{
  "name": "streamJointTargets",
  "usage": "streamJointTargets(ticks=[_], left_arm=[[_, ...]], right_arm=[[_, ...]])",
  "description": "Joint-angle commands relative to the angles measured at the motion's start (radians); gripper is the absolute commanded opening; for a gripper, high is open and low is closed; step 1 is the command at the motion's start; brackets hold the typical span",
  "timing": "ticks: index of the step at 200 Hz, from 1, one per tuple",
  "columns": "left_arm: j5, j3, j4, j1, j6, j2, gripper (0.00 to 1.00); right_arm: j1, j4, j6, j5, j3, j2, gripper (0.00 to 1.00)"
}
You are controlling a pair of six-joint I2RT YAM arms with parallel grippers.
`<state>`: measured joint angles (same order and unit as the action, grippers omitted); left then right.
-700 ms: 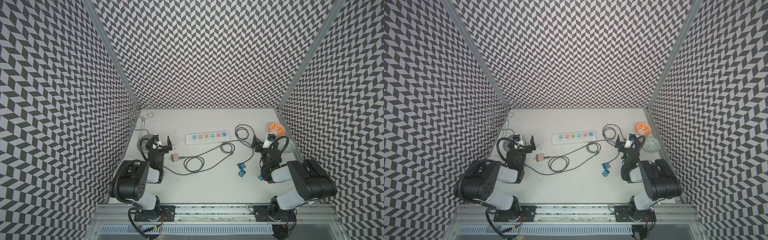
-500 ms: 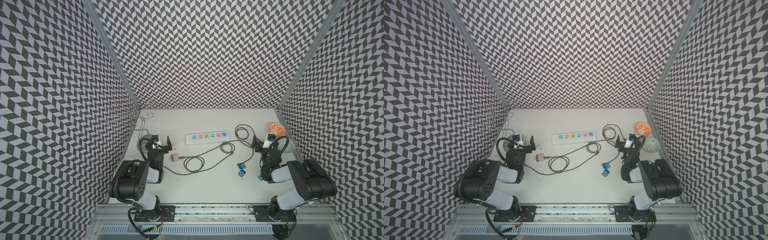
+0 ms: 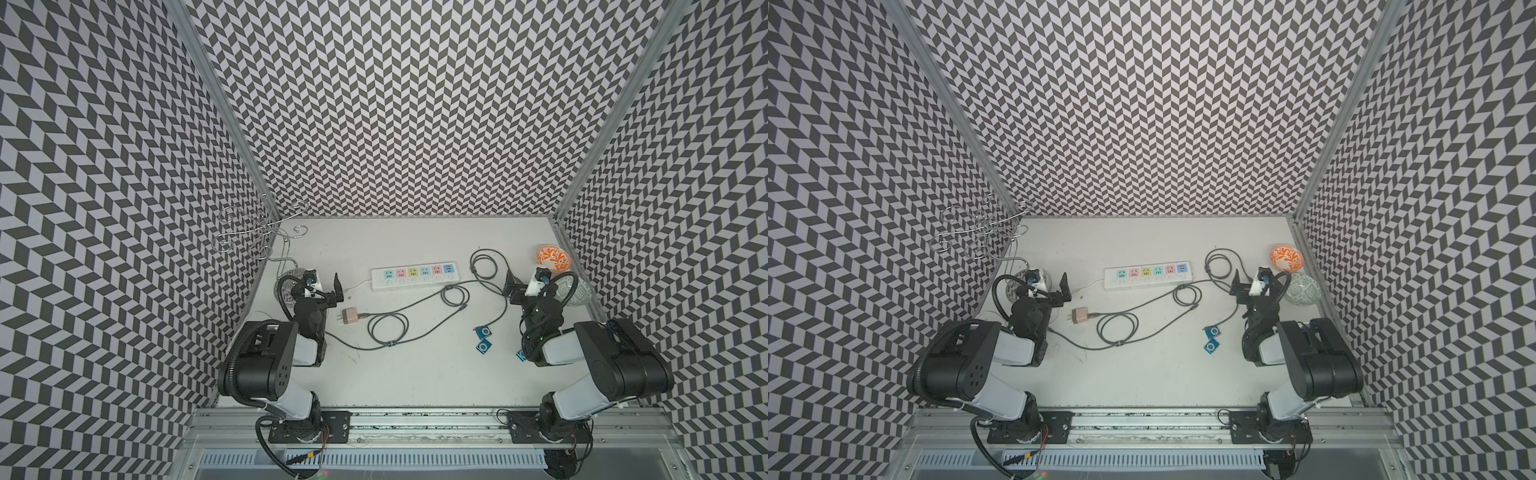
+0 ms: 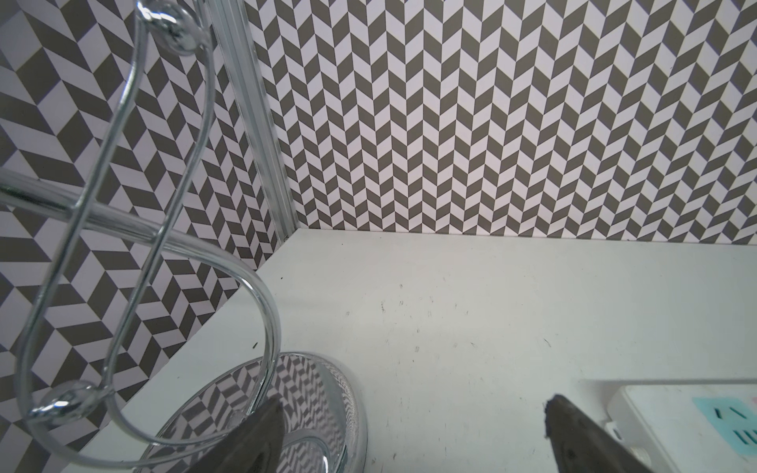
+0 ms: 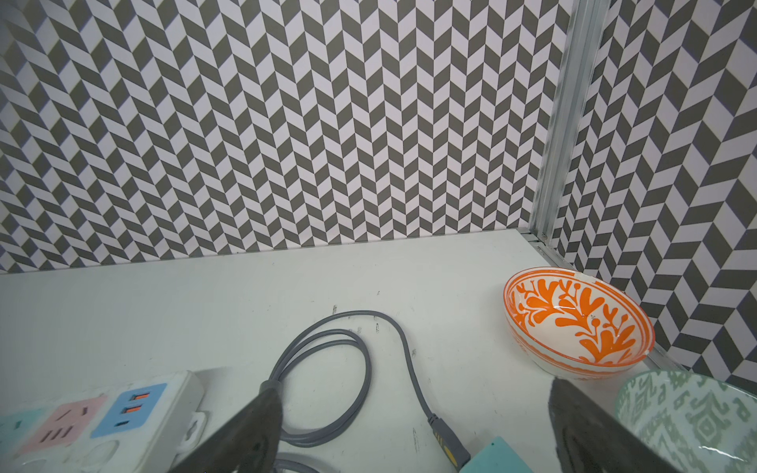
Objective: Charge mp3
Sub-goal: Pick up the plug from the center of the board.
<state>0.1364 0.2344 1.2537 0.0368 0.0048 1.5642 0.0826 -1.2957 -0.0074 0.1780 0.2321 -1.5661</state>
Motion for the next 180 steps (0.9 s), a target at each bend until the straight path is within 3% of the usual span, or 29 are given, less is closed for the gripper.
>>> streamJointTargets(ticks=[1, 24, 45, 64, 78, 103, 149, 180], left_arm=[[-0.013, 0.019, 0.004, -0.008, -0.018, -0.010, 0.99], [-0.101, 0.037, -0.030, -0.012, 0.017, -0.034, 0.99], [-0.244, 0.170, -0.372, -0.015, 0.075, -0.150, 0.99], [-0.364, 0.298, -0.659, -0.014, 0.270, -0.194, 0.98], [-0.359, 0.384, -0.841, -0.009, 0.368, -0.209, 0.98], [-0.369, 0.443, -1.049, -0.007, 0.548, -0.245, 0.98], [-0.380, 0.497, -1.327, -0.002, 0.840, -0.251, 0.98], [-0.362, 0.479, -1.404, 0.030, 0.940, -0.239, 0.94]], right_arm=[[-0.003, -0.072, -0.007, -0.013, -0.002, -0.006, 0.99], [-0.003, -0.068, -0.027, -0.049, -0.002, 0.023, 0.99], [-0.002, 0.159, -0.069, -0.152, 0.057, 0.147, 0.99], [-0.001, 0.438, -0.070, -0.250, 0.177, 0.209, 1.00], [-0.001, 0.577, -0.031, -0.287, 0.252, 0.205, 1.00], [0.000, 0.639, -0.014, -0.371, 0.293, 0.179, 1.00], [-0.002, 0.651, 0.010, -0.422, 0.296, 0.192, 1.00], [-0.001, 0.630, 0.036, -0.469, 0.285, 0.196, 1.00]])
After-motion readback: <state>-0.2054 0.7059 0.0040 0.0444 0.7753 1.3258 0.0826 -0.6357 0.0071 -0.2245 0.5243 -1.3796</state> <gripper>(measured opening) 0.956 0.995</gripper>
